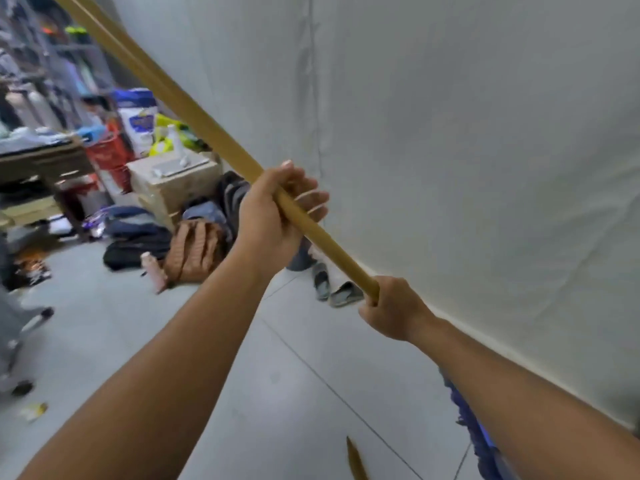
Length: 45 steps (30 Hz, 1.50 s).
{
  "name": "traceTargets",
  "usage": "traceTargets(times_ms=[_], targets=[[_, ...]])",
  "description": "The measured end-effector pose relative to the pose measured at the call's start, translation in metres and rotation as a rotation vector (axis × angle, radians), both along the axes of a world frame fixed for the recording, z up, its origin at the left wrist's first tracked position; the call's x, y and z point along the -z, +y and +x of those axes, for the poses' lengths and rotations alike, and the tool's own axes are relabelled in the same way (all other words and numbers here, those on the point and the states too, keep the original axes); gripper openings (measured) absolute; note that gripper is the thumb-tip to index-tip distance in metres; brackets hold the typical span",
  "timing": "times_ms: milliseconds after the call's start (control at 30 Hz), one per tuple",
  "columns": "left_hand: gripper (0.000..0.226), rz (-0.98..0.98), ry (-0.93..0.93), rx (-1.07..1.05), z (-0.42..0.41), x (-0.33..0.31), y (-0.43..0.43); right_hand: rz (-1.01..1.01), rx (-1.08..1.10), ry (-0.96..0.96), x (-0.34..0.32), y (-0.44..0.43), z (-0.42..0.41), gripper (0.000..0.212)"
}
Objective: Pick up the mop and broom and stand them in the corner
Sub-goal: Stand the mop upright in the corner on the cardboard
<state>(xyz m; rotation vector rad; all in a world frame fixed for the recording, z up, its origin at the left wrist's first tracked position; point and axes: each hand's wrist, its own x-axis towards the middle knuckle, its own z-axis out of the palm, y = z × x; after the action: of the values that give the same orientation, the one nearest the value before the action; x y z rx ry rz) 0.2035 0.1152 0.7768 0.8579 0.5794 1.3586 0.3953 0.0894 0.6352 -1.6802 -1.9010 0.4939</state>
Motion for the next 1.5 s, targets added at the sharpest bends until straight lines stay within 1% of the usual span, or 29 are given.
traceTargets(times_ms=[33,100,200,300,433,567,667,833,1067,1233,1400,1500], targets=[[0.024,0.023,0.014,0.082,0.013,-0.005,0.004,-0.049,0.031,0.05,-0.001,-0.003,0.012,0.022],[0.032,0.081,0.068,0.238,0.043,-0.013,0.007,-0.127,0.087,0.148,-0.001,-0.01,0.036,0.018],[0.037,0.176,0.168,0.449,0.088,-0.019,0.005,-0.163,0.195,0.273,0.0,-0.029,0.071,0.02],[0.037,0.275,0.227,0.636,0.135,-0.024,-0.009,-0.135,0.327,0.372,0.003,-0.06,0.099,0.026],[0.039,0.384,0.285,0.795,0.198,-0.023,-0.05,-0.09,0.583,0.439,0.017,-0.124,0.137,0.024],[0.041,0.409,0.237,0.966,0.257,-0.016,-0.113,-0.053,0.779,0.435,0.03,-0.202,0.168,0.027],[0.042,0.385,0.195,1.057,0.298,-0.013,-0.163,-0.019,0.895,0.463,0.038,-0.259,0.193,0.029],[0.044,0.359,0.19,1.159,0.362,-0.011,-0.233,0.022,0.963,0.501,0.034,-0.336,0.236,0.029],[0.045,0.402,0.169,1.296,0.439,-0.011,-0.319,0.076,1.093,0.579,0.035,-0.421,0.298,0.043],[0.043,0.43,0.165,1.382,0.493,-0.005,-0.361,0.099,1.196,0.552,0.038,-0.461,0.343,0.03],[0.045,0.464,0.158,1.429,0.556,0.013,-0.383,0.063,1.239,0.561,0.05,-0.486,0.397,0.04],[0.043,0.477,0.165,1.451,0.61,0.026,-0.39,0.02,1.246,0.566,0.061,-0.496,0.446,0.042]])
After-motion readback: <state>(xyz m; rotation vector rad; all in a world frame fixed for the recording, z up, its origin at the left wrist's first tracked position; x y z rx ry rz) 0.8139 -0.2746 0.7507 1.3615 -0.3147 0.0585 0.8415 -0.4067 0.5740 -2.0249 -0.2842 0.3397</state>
